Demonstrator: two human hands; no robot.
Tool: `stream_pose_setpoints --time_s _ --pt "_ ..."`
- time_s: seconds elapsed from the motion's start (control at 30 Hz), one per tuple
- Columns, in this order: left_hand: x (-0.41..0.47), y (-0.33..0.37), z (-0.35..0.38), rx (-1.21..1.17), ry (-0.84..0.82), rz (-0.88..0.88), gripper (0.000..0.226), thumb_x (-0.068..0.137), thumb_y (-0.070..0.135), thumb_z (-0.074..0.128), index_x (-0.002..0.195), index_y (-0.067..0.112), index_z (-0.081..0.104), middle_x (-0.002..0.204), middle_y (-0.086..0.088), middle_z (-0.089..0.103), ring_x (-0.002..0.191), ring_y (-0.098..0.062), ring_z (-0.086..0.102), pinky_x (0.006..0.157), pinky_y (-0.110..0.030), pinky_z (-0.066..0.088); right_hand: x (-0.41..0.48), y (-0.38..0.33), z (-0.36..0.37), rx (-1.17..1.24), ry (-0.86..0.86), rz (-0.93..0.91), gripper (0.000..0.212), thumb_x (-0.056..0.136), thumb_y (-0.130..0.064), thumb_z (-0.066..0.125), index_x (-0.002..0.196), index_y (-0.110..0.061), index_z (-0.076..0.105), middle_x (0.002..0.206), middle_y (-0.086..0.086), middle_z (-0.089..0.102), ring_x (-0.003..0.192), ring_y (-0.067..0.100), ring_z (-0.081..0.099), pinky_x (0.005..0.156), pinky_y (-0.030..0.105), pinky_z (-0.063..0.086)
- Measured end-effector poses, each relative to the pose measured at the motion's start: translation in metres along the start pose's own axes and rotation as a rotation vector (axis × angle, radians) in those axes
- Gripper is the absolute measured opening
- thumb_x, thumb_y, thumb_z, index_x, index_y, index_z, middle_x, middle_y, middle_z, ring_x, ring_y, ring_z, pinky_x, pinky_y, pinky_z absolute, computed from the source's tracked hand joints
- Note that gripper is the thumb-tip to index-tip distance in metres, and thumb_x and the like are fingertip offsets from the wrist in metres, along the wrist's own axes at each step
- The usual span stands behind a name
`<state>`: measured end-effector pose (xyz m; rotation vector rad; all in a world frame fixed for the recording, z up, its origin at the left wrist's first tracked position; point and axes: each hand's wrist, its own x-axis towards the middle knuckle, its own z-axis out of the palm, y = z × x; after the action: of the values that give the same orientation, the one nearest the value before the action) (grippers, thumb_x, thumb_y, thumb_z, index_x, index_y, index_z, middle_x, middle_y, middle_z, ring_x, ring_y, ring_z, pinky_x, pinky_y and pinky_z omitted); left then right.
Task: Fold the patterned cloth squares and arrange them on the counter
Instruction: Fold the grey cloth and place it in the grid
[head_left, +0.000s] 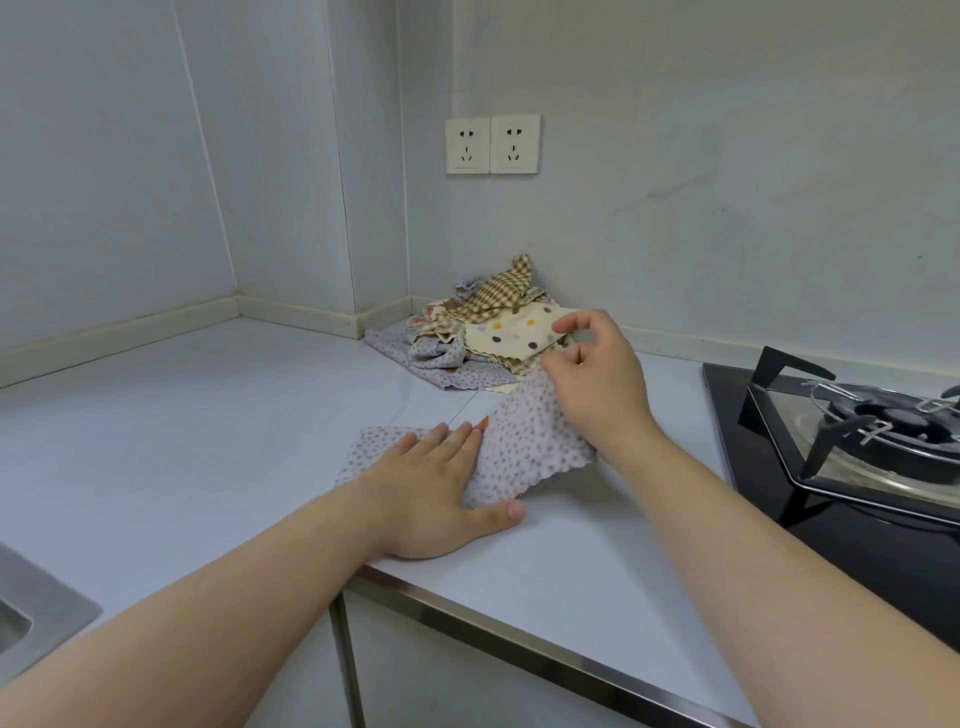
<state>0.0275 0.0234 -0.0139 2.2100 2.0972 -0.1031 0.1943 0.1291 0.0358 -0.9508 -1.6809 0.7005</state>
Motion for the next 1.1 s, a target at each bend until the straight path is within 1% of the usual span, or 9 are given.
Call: stream_pose_setpoints --time_s 0.13,0.27,0.37,0.53,0.63,0.73,0.87,1.0,1.1 --pt "0.0 0.021 0.005 0.004 0.019 0.089 0.111 0.079 0.094 0.009 0.16 0.022 -0.015 0.169 0.003 -0.012 0.156 -0.02 -0.01 0.126 -0.046 0.001 -0.006 -0.017 -0.004 0.109 0.003 -0.041 0.023 0.089 -0.01 0.067 0.106 -0.024 0.058 0.055 -0.008 0.051 0.048 0.005 0.045 0.055 0.02 0.04" --pt "-0.002 0.037 0.008 -0.014 0.1 0.209 0.108 0.078 0.095 0.006 0.154 0.021 0.025 0.168 0.001 0.012 0.154 -0.023 0.007 0.124 -0.049 0.008 -0.023 -0.032 0.004 0.124 -0.12 -0.162 0.021 0.092 -0.016 0.071 0.108 -0.024 0.059 0.062 -0.001 0.058 0.056 0.007 0.053 0.06 0.017 0.044" --pt "-0.005 0.036 -0.003 -0.134 0.067 0.261 0.106 0.075 0.097 0.024 0.154 0.028 0.03 0.165 0.001 0.023 0.151 -0.019 0.016 0.126 -0.04 0.007 -0.027 -0.033 0.013 0.113 -0.162 -0.174 0.02 0.094 -0.019 0.071 0.109 -0.025 0.06 0.067 0.005 0.058 0.055 0.008 0.051 0.056 0.019 0.044" --pt "-0.014 -0.016 -0.047 -0.653 -0.271 0.275 0.115 0.067 0.055 0.088 0.158 0.03 0.022 0.157 0.015 0.039 0.144 -0.007 0.038 0.122 -0.032 0.029 -0.023 -0.025 0.014 0.11 -0.071 -0.136 0.017 0.093 -0.016 0.069 0.104 -0.026 0.06 0.063 -0.004 0.052 0.053 0.005 0.047 0.055 0.014 0.04" --pt "-0.019 -0.035 -0.058 -1.049 -0.221 0.237 0.1 0.077 0.041 0.084 0.158 0.017 0.029 0.157 0.003 0.043 0.142 -0.014 0.045 0.122 -0.042 0.031 -0.026 -0.022 0.021 0.114 -0.113 -0.12 0.018 0.093 -0.019 0.07 0.106 -0.028 0.06 0.065 -0.001 0.058 0.054 0.006 0.052 0.057 0.017 0.043" --pt "-0.014 -0.033 -0.059 -1.464 -0.115 -0.047 0.066 0.09 0.048 0.069 0.138 0.006 0.054 0.128 -0.013 0.067 0.104 -0.026 0.07 0.097 -0.046 0.056 -0.03 -0.024 0.026 0.301 -0.269 -0.025 0.016 0.099 -0.028 0.065 0.114 -0.029 0.058 0.074 0.003 0.072 0.061 0.015 0.067 0.055 0.029 0.049" --pt "-0.005 -0.041 -0.044 -1.334 0.001 -0.338 0.066 0.082 0.052 0.074 0.136 0.019 0.056 0.113 -0.006 0.068 0.087 -0.022 0.061 0.083 -0.041 0.056 -0.023 -0.003 0.025 0.162 -0.187 0.015 0.01 0.101 -0.032 0.058 0.111 -0.035 0.059 0.08 -0.001 0.073 0.068 0.021 0.071 0.055 0.033 0.052" --pt "-0.006 -0.038 -0.038 -1.176 0.066 -0.266 0.056 0.089 0.011 0.076 0.135 0.039 0.059 0.113 -0.011 0.068 0.088 -0.024 0.065 0.072 -0.034 0.054 -0.015 0.024 0.019 -0.397 -0.205 -0.027 0.012 0.094 -0.036 0.059 0.105 -0.035 0.061 0.085 -0.015 0.067 0.083 0.01 0.062 0.079 0.036 0.054" --pt "-0.004 -0.031 -0.036 -1.103 0.195 -0.272 0.038 0.091 -0.006 0.065 0.098 0.028 0.082 0.107 -0.008 0.072 0.093 -0.023 0.068 0.08 -0.039 0.06 -0.017 0.028 0.018 -0.482 -0.289 -0.009 0.012 0.09 -0.041 0.062 0.098 -0.033 0.067 0.09 -0.017 0.067 0.089 0.008 0.061 0.084 0.036 0.054"
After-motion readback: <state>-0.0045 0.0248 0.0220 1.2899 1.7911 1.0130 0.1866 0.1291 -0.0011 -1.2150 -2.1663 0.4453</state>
